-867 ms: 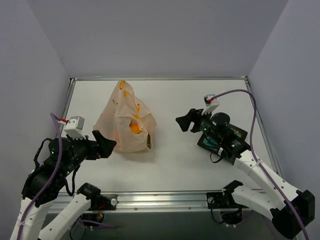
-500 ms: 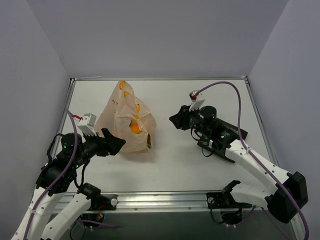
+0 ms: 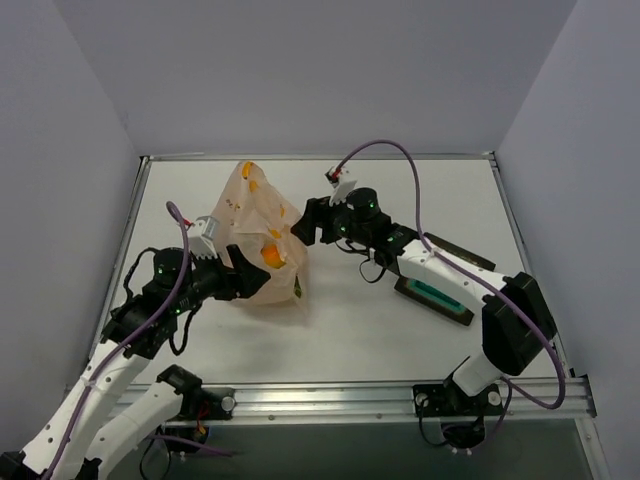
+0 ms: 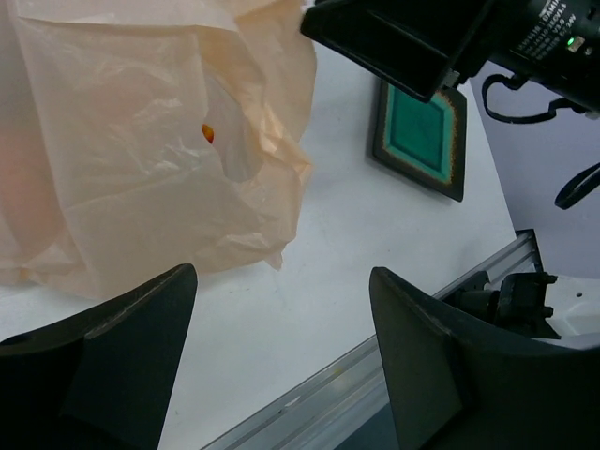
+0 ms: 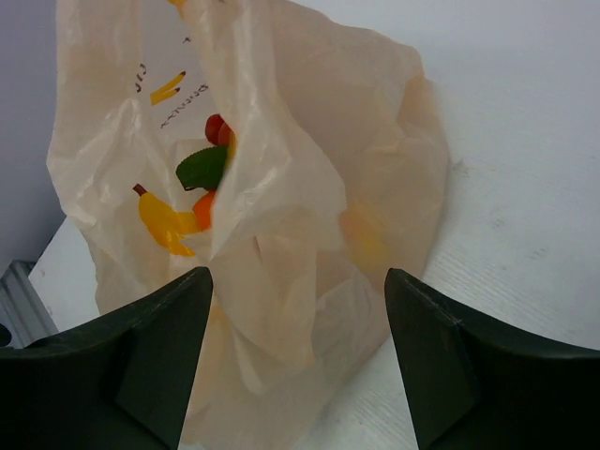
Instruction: Take the fake fruits out of the plastic bag
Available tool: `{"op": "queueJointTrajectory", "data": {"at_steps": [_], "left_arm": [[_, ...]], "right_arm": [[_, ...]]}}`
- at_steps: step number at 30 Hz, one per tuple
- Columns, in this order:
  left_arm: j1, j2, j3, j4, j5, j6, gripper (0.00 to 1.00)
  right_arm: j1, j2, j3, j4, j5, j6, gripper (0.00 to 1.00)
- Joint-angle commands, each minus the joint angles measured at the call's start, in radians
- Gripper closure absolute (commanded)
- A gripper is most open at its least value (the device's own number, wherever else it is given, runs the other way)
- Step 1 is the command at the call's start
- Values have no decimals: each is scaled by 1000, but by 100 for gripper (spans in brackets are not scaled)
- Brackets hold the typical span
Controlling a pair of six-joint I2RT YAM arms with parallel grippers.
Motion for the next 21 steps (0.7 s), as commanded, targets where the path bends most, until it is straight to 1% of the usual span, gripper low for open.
{"op": "queueJointTrajectory", "data": {"at_steps": [1,2,3,5,6,8,9,11,14,15,17,18,21], "left_arm": [[-49,36,29,45,-51,23,27],[-65,45,32,41,-105,33,27],[-101,62,33,41,-131,46,27],[-140,86,44,46,-204,71,26],[-179,118,50,40,-240,80,26],[-219,147,73,28,-301,99,25],[-256,172,78,29,-371,115,24],[-285,200,93,41,-421,125,23],[-327,264,113,72,-466,137,23],[-335,298,119,78,-472,139,23],[-361,325,131,86,-519,140,22],[-370,347,139,92,-536,148,22],[-384,384,154,115,-581,159,21]], "right_arm": [[37,56,88,68,-128,-13,32],[43,57,88,76,-147,-14,34],[47,57,83,89,-147,-19,37],[54,56,79,92,-141,-19,40],[54,53,76,89,-135,-19,41],[52,31,63,88,-124,-25,40],[52,24,60,89,-118,-28,40],[52,16,59,96,-113,-33,40],[52,43,68,96,-92,-34,44],[51,51,65,96,-69,-33,52],[46,71,51,99,-26,-30,64],[44,76,44,105,-18,-28,77],[35,82,27,106,2,-30,93]]}}
